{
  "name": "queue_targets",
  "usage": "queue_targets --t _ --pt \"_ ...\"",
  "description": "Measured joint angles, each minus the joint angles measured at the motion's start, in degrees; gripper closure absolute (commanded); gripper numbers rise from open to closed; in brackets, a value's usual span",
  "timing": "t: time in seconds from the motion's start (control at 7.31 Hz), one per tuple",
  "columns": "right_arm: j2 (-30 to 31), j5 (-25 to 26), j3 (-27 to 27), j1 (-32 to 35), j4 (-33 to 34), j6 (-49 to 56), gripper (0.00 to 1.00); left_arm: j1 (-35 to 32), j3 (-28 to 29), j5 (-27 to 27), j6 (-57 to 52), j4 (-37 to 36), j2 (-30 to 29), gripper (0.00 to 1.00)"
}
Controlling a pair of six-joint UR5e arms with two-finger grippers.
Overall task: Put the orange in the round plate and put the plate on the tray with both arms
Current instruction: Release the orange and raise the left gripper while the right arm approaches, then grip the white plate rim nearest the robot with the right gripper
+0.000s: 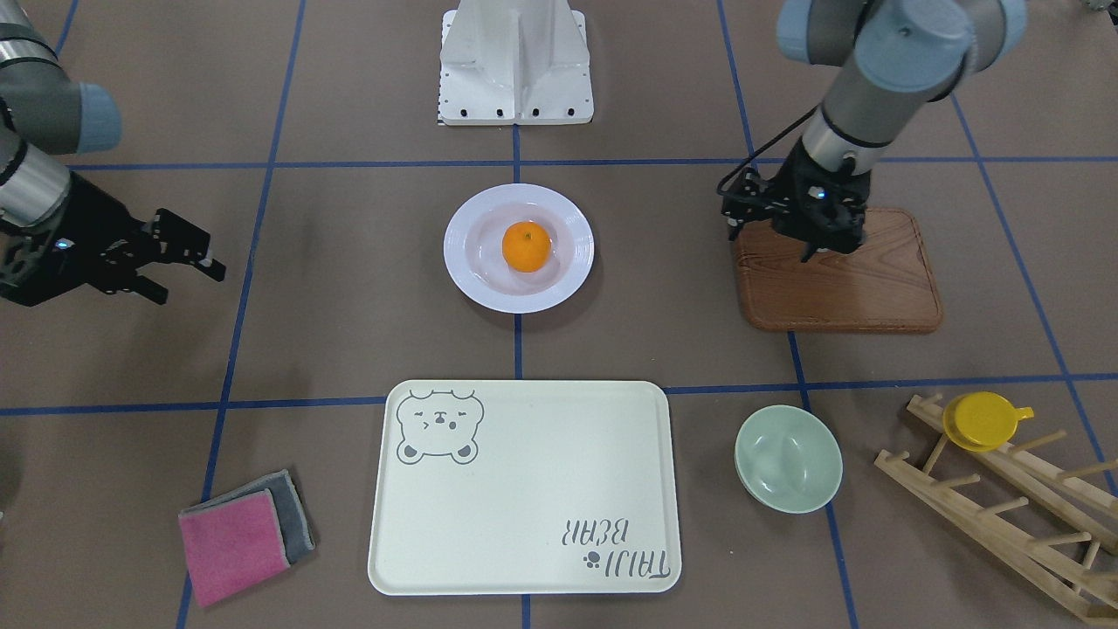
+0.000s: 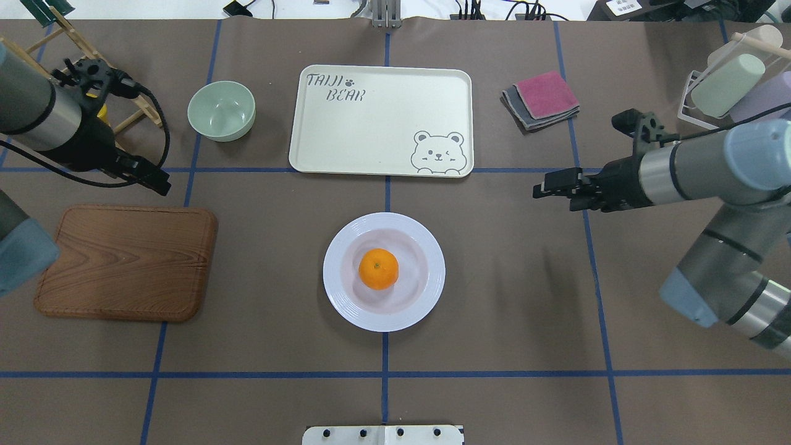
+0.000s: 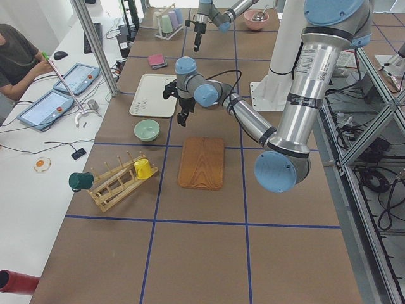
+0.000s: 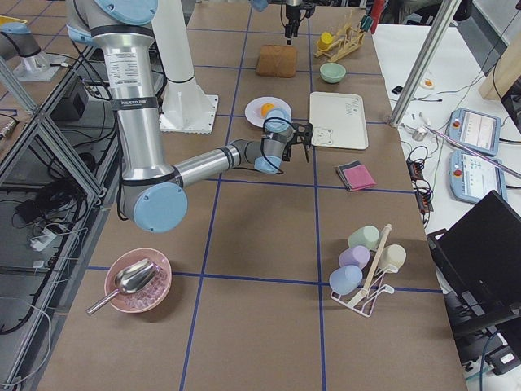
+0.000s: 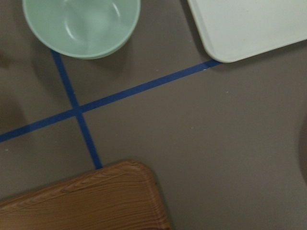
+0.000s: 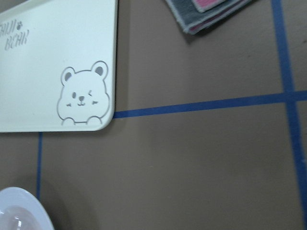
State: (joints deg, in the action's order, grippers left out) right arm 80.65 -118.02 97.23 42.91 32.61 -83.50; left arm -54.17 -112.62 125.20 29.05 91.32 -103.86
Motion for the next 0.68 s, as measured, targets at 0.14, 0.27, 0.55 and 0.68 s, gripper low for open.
queue_targets --t 0.14,0.27,0.55,0.68 --pt "-0.5 7.41 -0.4 -5.46 -5.28 -6.4 0.0 -1.6 0.32 0.25 -3.08 -0.08 1.19 0.01" --pt "-0.69 15.9 -0.95 -11.52 -10.78 -10.74 0.01 -2.94 0.94 0.32 -6.29 -0.11 2.11 0.01" --pt "-0.91 28.34 -1.85 -19.21 -18.51 -16.14 0.01 -4.32 2.29 0.39 -9.6 -0.1 2.71 0.01" --pt "-1.0 31.42 -2.35 -20.97 -20.26 -17.63 0.01 -4.47 2.66 0.4 -9.97 -0.08 2.78 0.01"
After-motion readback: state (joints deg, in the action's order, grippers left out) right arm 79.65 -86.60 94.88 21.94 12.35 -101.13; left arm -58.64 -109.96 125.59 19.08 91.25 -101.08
